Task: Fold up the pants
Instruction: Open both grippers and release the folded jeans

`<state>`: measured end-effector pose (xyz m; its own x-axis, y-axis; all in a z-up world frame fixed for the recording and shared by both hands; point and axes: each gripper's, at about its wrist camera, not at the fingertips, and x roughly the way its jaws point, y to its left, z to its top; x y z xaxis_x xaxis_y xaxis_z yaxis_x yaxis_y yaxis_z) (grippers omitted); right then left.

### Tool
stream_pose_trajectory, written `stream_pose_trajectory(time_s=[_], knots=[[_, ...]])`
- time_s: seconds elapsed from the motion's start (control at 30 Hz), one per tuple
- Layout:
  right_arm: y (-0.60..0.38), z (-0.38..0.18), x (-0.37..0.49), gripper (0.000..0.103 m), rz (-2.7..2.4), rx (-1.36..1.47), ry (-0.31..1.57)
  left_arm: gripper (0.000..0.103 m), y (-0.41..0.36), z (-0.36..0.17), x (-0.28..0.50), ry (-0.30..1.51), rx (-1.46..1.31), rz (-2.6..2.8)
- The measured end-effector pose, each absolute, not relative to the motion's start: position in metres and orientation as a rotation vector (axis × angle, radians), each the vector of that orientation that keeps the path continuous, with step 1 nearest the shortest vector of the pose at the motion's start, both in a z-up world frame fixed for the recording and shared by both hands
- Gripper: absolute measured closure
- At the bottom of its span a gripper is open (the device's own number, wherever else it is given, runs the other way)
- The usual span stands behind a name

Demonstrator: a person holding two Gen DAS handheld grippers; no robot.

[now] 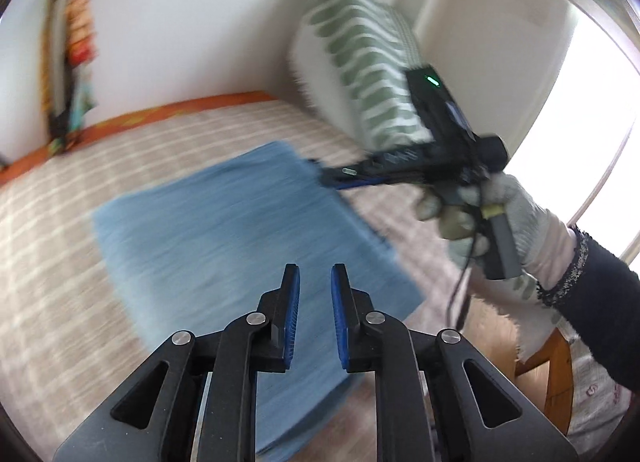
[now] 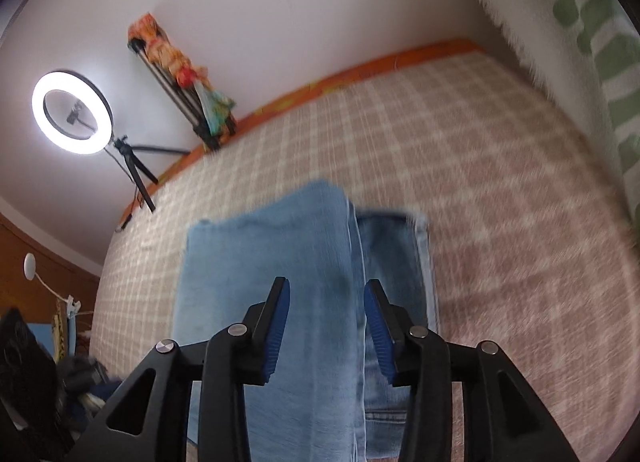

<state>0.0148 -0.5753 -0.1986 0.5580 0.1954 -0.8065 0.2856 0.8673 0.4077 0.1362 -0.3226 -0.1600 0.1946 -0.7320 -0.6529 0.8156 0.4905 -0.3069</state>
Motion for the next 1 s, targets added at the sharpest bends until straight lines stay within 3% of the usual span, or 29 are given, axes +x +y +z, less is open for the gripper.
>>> stream_pose_trajectory(time_s=[0.03,0.1,0.13,0.17,0.23,0.33,0.63,0.73,1.0], knots=[[-0.572,-0.205,0.014,0.061,-0.058,0.529,1.003,0.085,-0.313,-0.164,0.141,0.853,0.112,-1.065],[-0.567,-0.214,0.012,0.062,-0.059,0.515,1.021,0.067,-0.299,-0.173,0.149,0.882,0.098,-1.022],[-0.565,-0.218,0.012,0.065,-0.054,0.515,1.025,0.063,-0.292,-0.177,0.153,0.899,0.091,-0.996],[-0.563,-0.221,0.011,0.068,-0.052,0.514,1.027,0.061,-0.286,-0.179,0.156,0.911,0.081,-0.976],[-0.558,-0.224,0.010,0.085,-0.055,0.505,1.020,0.061,-0.275,-0.189,0.164,0.950,0.046,-0.937],[-0.548,-0.218,0.008,0.100,-0.075,0.445,0.996,0.061,-0.268,-0.206,0.172,0.995,-0.005,-0.892],[-0.525,-0.179,0.012,0.103,-0.182,0.181,0.970,0.061,-0.279,-0.214,0.173,1.020,-0.041,-0.883],[-0.541,-0.190,0.015,0.103,-0.229,0.188,0.993,0.054,-0.284,-0.212,0.170,1.003,0.000,-0.883],[-0.558,-0.233,0.012,0.100,-0.223,0.264,1.036,0.053,-0.297,-0.229,0.163,0.990,0.097,-0.856]])
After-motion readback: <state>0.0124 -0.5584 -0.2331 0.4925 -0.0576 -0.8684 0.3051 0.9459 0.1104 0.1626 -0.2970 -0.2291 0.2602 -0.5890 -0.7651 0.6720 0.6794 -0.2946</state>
